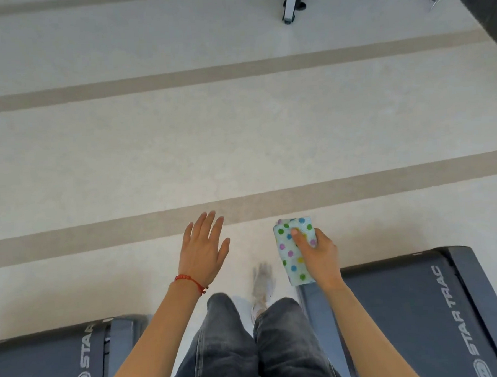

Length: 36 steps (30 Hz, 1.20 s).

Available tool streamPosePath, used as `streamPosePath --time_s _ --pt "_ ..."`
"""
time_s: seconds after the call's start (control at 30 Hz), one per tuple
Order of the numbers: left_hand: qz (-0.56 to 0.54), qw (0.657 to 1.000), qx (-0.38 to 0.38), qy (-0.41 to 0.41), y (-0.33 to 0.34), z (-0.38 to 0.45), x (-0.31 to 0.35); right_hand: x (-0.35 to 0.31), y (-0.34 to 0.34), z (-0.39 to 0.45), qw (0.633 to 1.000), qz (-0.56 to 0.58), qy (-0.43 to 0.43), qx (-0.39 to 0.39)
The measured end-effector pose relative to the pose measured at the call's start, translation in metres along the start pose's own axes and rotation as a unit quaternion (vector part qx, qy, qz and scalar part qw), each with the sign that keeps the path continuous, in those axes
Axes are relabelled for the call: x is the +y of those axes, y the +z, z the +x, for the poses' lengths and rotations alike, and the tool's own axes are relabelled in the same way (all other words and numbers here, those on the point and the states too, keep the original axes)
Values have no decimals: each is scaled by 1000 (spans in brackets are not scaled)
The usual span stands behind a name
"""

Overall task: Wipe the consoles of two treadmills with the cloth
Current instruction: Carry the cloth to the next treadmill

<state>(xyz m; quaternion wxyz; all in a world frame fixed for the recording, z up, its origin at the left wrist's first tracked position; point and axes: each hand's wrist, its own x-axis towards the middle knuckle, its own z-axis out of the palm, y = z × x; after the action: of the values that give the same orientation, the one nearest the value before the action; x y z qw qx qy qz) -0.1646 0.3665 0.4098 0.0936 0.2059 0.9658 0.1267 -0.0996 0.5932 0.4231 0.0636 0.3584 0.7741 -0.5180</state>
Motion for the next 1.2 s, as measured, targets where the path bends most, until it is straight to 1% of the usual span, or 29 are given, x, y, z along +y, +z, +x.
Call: streamPosePath --time_s 0.23,0.37,0.5,0.63,0.77,0.93,1.07,1.2 --pt "8 999 -2 37 -13 116 26 -39 -31 87 999 22 28 17" --pt "19 996 -19 85 -15 191 38 -56 -44 140 997 39 33 56" --pt "34 989 -39 136 -13 276 55 -72 -61 199 990 64 75 96" --pt "53 972 -62 219 -16 355 88 -87 -81 247 979 104 119 132" --pt "76 948 -79 298 -12 420 127 -94 -108 283 958 158 155 182" --pt "79 920 -99 370 1 479 185 -84 -158 315 916 222 208 260" --pt "83 901 -111 412 21 515 241 -64 -207 338 885 253 234 313" --pt "90 884 -125 442 44 545 306 -41 -261 357 861 277 252 344"
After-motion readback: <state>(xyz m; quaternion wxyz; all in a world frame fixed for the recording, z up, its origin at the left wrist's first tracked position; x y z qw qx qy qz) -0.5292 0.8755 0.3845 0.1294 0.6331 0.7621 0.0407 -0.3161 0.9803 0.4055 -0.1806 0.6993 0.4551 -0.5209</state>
